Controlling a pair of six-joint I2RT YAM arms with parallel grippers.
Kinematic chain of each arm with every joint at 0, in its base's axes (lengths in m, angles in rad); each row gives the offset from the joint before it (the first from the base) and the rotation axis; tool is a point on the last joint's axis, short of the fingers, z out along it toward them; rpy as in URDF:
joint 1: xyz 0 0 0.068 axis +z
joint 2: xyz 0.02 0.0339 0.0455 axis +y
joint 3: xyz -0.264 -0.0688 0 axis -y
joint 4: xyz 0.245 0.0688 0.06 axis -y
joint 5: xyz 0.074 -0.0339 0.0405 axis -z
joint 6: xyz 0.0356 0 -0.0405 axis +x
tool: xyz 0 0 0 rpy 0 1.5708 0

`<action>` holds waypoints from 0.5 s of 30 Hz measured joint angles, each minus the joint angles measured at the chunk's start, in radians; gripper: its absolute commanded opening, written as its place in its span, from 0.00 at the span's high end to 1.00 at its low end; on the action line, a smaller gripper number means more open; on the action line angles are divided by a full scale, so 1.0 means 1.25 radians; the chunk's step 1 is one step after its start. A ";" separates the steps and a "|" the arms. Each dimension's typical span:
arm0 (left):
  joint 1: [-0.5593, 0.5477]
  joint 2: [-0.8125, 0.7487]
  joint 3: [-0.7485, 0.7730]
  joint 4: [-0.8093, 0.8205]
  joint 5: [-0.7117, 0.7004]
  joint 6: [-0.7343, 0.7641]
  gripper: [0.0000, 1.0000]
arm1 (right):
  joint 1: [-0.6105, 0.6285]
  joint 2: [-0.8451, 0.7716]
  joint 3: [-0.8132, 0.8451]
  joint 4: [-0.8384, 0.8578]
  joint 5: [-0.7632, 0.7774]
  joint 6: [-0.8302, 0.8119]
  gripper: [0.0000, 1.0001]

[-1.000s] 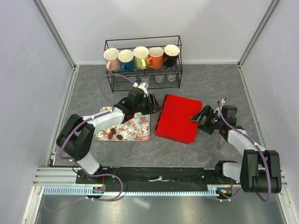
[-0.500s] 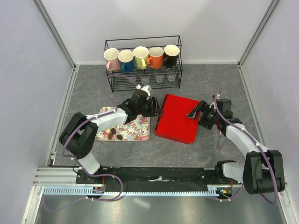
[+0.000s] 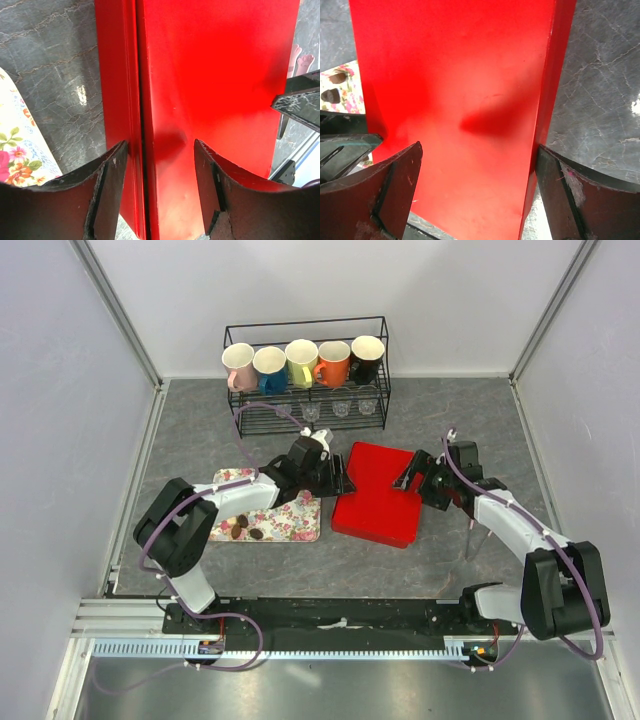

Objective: Pack the chocolate
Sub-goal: Close the box lid on the packing box.

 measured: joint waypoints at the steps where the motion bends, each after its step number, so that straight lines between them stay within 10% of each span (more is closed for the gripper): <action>1: 0.000 0.000 0.000 0.001 0.000 -0.003 0.38 | 0.004 0.003 0.004 -0.004 0.008 -0.001 0.02; 15: -0.005 -0.014 -0.055 0.074 0.032 -0.068 0.43 | 0.044 0.049 0.077 -0.077 0.109 -0.016 0.02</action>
